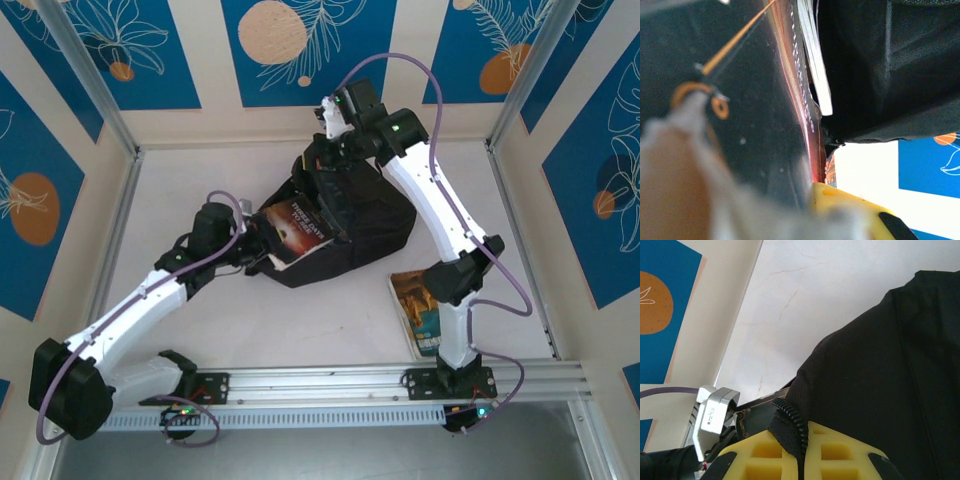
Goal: Pack the student bag
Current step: Place the book in the student bag.
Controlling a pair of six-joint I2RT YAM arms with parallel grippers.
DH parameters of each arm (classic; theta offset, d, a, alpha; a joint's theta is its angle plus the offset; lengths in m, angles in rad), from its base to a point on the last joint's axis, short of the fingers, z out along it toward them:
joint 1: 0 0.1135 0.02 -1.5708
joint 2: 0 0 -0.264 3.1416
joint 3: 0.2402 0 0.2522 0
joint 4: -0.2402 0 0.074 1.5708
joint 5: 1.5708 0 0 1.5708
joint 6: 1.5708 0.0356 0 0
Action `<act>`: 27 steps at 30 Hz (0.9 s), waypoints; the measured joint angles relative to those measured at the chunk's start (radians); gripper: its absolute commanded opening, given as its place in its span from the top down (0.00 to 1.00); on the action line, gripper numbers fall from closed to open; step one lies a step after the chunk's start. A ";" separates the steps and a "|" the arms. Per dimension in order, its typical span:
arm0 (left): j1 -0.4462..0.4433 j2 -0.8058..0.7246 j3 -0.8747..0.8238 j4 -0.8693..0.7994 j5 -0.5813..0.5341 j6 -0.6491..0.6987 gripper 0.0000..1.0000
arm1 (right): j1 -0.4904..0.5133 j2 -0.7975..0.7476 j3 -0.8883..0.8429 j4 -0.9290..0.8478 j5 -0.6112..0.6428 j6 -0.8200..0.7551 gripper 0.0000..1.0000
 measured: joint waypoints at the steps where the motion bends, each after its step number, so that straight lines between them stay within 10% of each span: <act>1: 0.000 0.011 0.006 0.000 0.000 -0.003 1.00 | 0.002 0.015 0.033 -0.019 0.000 0.000 1.00; 8: 0.010 0.135 0.065 0.033 0.021 -0.021 1.00 | 0.010 0.238 0.478 -0.222 -0.004 -0.001 1.00; 27: 0.028 0.072 0.243 -0.159 0.032 0.077 1.00 | 0.008 0.282 0.581 -0.309 -0.019 -0.004 1.00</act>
